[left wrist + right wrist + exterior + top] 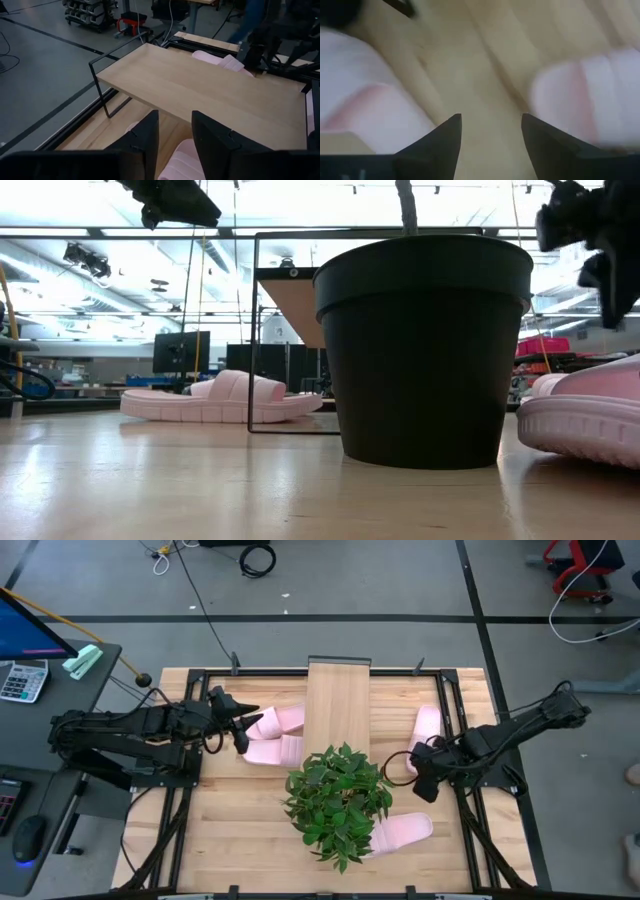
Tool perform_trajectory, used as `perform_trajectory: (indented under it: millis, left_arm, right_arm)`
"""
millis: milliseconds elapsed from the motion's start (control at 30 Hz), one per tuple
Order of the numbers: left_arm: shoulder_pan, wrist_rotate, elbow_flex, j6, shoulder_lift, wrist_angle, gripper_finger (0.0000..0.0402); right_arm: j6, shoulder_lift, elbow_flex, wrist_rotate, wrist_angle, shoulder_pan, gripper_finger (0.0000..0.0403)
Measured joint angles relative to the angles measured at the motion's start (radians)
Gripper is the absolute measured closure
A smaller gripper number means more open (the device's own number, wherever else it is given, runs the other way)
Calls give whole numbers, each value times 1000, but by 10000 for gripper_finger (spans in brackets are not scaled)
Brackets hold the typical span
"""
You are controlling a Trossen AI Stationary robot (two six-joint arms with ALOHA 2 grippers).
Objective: Pick and place slides into the shelf
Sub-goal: Put the pink slide on the shelf
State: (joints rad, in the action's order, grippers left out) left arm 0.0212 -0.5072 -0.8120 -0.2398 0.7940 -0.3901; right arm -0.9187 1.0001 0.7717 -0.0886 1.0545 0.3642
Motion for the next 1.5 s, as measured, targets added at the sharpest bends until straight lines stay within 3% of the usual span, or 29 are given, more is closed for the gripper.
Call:
perform_trajectory:
  millis: [133,433,567,900,1500]
  left_arm:
    - [0,23,0,-11,0,-8,286]
    - [0,75,0,-38,0,-61,288]
    - [0,75,0,-42,0,-75,288]
    - [0,94,0,-114,0,-174,294]
    - [0,113,0,-116,0,-185,294]
  right_arm:
    - [7,0,-26,11,-137,-19,189]
    - [72,2,-46,-172,-40,-72,166]
    - [151,21,-46,-193,-24,-98,148]
    - [257,184,-46,-276,7,-116,112]
    - [219,352,-53,-349,39,-116,110]
